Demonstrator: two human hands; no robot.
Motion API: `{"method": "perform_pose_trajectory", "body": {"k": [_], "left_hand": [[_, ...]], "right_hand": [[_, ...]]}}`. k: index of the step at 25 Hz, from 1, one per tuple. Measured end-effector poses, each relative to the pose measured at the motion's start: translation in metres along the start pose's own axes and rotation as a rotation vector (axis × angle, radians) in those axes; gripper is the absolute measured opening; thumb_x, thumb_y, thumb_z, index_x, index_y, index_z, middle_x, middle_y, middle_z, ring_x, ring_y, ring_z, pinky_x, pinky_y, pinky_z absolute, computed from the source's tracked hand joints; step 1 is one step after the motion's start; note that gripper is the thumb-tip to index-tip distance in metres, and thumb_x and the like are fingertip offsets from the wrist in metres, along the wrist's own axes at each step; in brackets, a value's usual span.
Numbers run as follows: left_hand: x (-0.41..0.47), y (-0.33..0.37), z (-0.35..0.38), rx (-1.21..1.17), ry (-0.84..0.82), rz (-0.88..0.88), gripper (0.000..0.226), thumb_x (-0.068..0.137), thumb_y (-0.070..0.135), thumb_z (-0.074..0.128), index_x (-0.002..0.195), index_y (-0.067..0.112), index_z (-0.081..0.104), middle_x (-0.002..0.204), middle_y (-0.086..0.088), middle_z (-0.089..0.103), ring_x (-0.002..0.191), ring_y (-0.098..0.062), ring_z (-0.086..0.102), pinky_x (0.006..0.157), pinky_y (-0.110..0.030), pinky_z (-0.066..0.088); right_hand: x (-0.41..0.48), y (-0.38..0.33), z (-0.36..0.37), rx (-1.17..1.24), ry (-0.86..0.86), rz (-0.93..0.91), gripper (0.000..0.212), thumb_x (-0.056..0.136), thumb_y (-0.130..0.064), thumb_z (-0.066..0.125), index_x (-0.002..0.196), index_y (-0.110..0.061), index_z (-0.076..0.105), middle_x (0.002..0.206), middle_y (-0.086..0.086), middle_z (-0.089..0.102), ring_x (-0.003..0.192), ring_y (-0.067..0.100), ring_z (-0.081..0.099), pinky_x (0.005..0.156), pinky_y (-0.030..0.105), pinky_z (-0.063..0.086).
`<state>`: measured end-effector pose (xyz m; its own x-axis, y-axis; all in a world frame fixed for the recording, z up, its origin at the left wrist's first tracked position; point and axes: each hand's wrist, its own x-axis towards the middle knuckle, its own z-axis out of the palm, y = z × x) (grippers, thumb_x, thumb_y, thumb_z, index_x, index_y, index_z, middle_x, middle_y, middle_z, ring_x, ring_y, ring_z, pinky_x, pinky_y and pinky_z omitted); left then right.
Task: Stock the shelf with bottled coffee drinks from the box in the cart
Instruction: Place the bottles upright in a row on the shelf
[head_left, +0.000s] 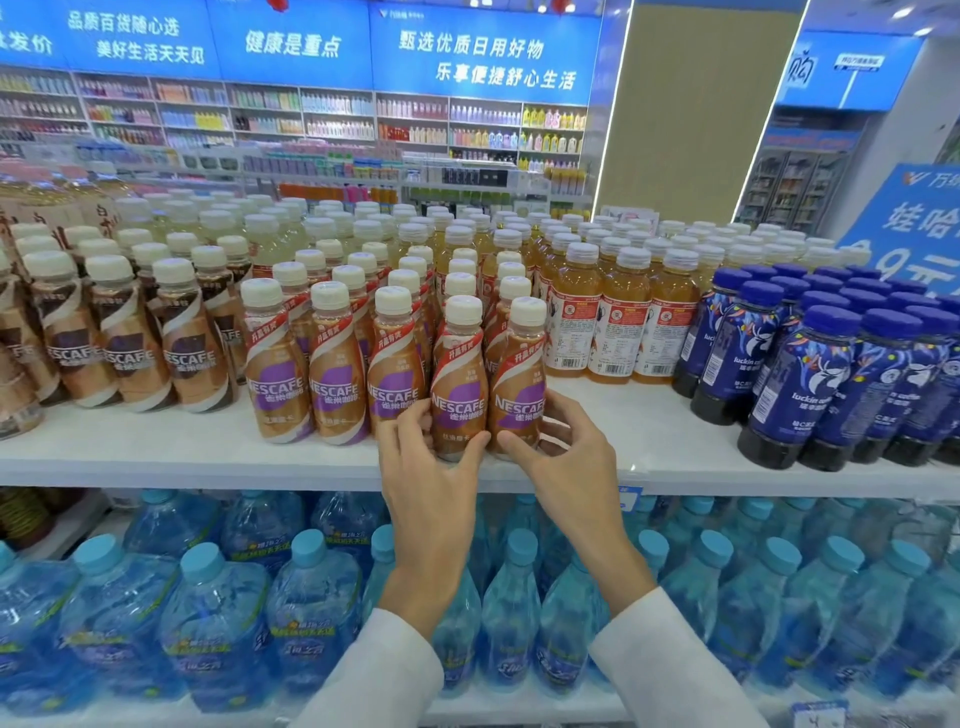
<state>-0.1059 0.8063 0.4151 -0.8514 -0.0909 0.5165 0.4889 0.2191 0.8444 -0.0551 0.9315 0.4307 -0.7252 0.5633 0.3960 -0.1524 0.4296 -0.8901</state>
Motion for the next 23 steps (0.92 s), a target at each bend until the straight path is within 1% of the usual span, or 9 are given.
{"method": "perform_pose_trajectory", "body": {"k": [4, 6, 8, 11, 13, 16, 20, 23], "left_hand": [[0.006, -0.004, 0.002, 0.013, 0.002, 0.013, 0.06, 0.081, 0.032, 0.086, 0.128, 0.022, 0.05, 0.121, 0.004, 0.05, 0.109, -0.015, 0.055, 0.092, -0.034, 0.054], [0.005, -0.006, 0.005, 0.062, 0.008, 0.064, 0.057, 0.083, 0.029, 0.085, 0.127, 0.017, 0.051, 0.123, 0.001, 0.048, 0.111, -0.021, 0.057, 0.091, -0.04, 0.056], [0.002, -0.008, 0.007, 0.076, 0.025, 0.099, 0.055, 0.085, 0.028, 0.083, 0.128, 0.012, 0.053, 0.124, -0.001, 0.045, 0.114, -0.025, 0.057, 0.092, -0.041, 0.056], [-0.002, -0.012, 0.008, 0.052, 0.044, 0.114, 0.051, 0.089, 0.029, 0.079, 0.13, 0.012, 0.054, 0.123, -0.002, 0.049, 0.115, -0.024, 0.055, 0.093, -0.04, 0.056], [-0.003, -0.013, 0.009, 0.047, 0.04, 0.107, 0.046, 0.092, 0.025, 0.077, 0.129, 0.012, 0.054, 0.123, -0.003, 0.051, 0.113, -0.022, 0.055, 0.091, -0.042, 0.057], [-0.003, -0.009, 0.01, 0.05, 0.037, 0.1, 0.042, 0.093, 0.025, 0.075, 0.128, 0.013, 0.055, 0.121, 0.0, 0.051, 0.11, -0.02, 0.055, 0.089, -0.043, 0.057], [-0.001, -0.012, 0.008, 0.039, 0.025, 0.102, 0.043, 0.093, 0.028, 0.076, 0.128, 0.013, 0.055, 0.12, 0.003, 0.049, 0.109, -0.021, 0.057, 0.089, -0.044, 0.057], [-0.001, -0.013, 0.006, 0.049, 0.019, 0.107, 0.045, 0.092, 0.029, 0.076, 0.129, 0.014, 0.055, 0.121, 0.002, 0.05, 0.11, -0.021, 0.057, 0.09, -0.044, 0.057]], "right_hand": [[0.007, -0.001, 0.008, -0.006, -0.005, 0.015, 0.062, 0.079, -0.031, 0.086, 0.133, -0.035, 0.056, 0.112, -0.027, 0.061, 0.1, -0.014, 0.061, 0.073, 0.002, 0.049], [0.007, 0.0, 0.01, -0.005, 0.005, 0.012, 0.062, 0.08, -0.03, 0.086, 0.134, -0.033, 0.056, 0.112, -0.025, 0.061, 0.099, -0.016, 0.06, 0.072, 0.001, 0.048], [0.006, 0.001, 0.011, -0.006, 0.008, 0.011, 0.062, 0.08, -0.031, 0.085, 0.134, -0.033, 0.055, 0.117, -0.021, 0.063, 0.102, -0.012, 0.061, 0.074, 0.003, 0.05], [0.006, 0.002, 0.012, -0.012, 0.009, 0.018, 0.065, 0.081, -0.033, 0.085, 0.138, -0.031, 0.053, 0.128, -0.013, 0.064, 0.11, 0.001, 0.063, 0.081, 0.011, 0.053], [0.006, 0.003, 0.013, -0.022, 0.019, 0.02, 0.066, 0.082, -0.033, 0.084, 0.14, -0.032, 0.052, 0.13, -0.012, 0.064, 0.11, 0.0, 0.062, 0.082, 0.01, 0.052], [0.006, 0.002, 0.014, -0.031, 0.024, 0.015, 0.067, 0.082, -0.033, 0.084, 0.141, -0.032, 0.052, 0.129, -0.012, 0.064, 0.108, -0.001, 0.062, 0.083, 0.011, 0.051], [0.004, 0.001, 0.016, -0.047, 0.057, 0.004, 0.065, 0.08, -0.034, 0.085, 0.138, -0.029, 0.054, 0.127, -0.011, 0.065, 0.106, 0.0, 0.063, 0.077, 0.007, 0.05], [0.001, 0.0, 0.02, -0.053, 0.108, -0.017, 0.066, 0.078, -0.036, 0.086, 0.136, -0.028, 0.055, 0.127, -0.009, 0.065, 0.105, 0.003, 0.065, 0.081, 0.012, 0.051]]}}
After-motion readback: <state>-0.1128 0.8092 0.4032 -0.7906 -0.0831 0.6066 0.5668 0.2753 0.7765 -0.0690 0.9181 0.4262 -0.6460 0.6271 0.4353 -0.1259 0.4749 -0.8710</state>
